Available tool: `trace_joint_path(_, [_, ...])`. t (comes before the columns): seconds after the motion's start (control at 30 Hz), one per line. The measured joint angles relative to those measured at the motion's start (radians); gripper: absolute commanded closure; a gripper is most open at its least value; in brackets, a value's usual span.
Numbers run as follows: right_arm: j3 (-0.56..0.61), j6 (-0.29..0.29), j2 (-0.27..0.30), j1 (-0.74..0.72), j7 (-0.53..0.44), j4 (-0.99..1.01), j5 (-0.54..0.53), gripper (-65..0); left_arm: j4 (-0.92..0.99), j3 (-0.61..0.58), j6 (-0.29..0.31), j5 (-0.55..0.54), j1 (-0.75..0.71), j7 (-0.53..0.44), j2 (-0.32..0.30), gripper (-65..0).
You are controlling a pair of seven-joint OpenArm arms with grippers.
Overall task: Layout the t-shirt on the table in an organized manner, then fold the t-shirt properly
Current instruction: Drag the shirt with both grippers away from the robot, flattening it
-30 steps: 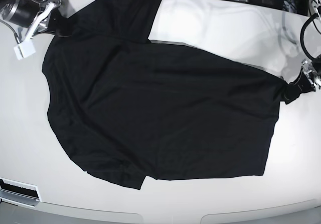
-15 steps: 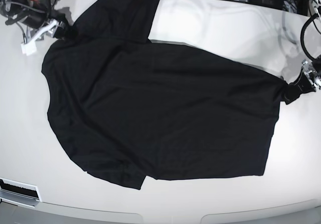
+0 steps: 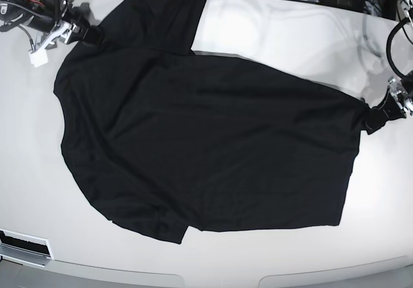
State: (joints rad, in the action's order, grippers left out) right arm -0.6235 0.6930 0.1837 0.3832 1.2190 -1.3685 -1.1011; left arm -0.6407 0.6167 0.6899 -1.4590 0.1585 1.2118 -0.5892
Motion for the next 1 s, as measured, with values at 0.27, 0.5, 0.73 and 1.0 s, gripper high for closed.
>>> trace_joint_path(0.27, [0.031,0.004,-0.001,0.002,-0.076,0.004,0.072,-27.4,0.000,0.000,0.000,0.000,0.000,-0.003,0.000,0.0])
trace_joint_path(0.5, [0.121,0.000,-0.003,-0.009,-0.031,0.008,0.076,0.0,0.000,0.000,0.000,0.000,0.000,-0.002,-0.002,0.0])
trace_joint_path(0.73, [0.125,0.000,0.101,-0.023,0.181,0.000,-0.211,0.0,-0.089,-0.061,0.000,-0.001,0.000,0.010,-0.103,0.0])
trace_joint_path(1.0, [0.125,0.000,0.202,0.029,0.178,-0.060,-0.339,0.0,-0.249,-0.180,0.001,0.000,-0.080,0.069,-0.093,0.0])
